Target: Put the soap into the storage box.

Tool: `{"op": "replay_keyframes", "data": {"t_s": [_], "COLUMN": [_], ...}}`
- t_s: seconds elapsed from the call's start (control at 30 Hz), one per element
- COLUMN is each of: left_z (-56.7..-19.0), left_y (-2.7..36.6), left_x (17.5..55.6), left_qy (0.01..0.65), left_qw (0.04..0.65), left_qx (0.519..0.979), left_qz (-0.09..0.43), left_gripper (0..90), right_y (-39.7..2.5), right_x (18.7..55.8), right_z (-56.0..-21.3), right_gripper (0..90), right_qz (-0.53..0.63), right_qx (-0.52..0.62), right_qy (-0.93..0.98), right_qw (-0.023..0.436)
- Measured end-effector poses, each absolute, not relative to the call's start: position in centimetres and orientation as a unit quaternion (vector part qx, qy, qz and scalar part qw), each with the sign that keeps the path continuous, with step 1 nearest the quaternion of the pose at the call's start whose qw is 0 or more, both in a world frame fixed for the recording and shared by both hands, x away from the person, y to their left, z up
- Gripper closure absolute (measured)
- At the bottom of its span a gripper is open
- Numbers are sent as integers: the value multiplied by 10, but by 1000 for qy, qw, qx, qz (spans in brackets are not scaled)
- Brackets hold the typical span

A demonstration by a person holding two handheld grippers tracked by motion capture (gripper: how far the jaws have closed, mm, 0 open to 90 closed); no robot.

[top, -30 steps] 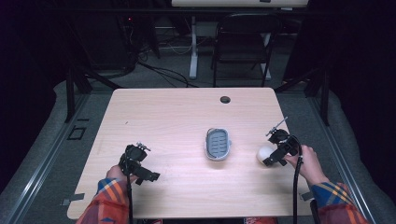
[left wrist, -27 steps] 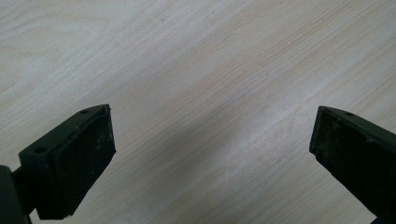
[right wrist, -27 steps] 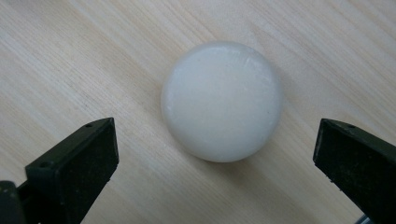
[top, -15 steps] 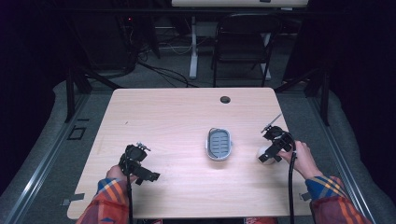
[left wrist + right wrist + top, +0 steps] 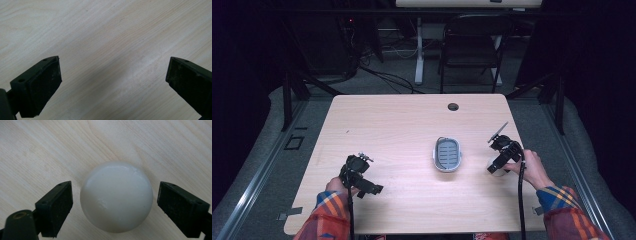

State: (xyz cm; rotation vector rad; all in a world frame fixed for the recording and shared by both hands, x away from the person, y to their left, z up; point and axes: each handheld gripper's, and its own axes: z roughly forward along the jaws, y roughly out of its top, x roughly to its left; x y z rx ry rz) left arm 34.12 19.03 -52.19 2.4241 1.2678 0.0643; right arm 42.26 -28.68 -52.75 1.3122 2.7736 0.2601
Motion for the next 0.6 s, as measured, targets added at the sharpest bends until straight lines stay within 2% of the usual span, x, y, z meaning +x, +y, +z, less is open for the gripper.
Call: {"op": "replay_keyframes", "data": {"t_s": [0.6], "left_z": [-522], "left_y": [191], "left_x": [341], "left_qy": [452], "left_qw": [203], "left_qx": [868], "left_qz": [23], "left_gripper": [1], "right_y": [-282], "right_x": [427], "right_z": [-532], "right_gripper": [228], "right_qz": [24], "right_qx": [405], "right_qy": [914], "right_qw": [26]}}
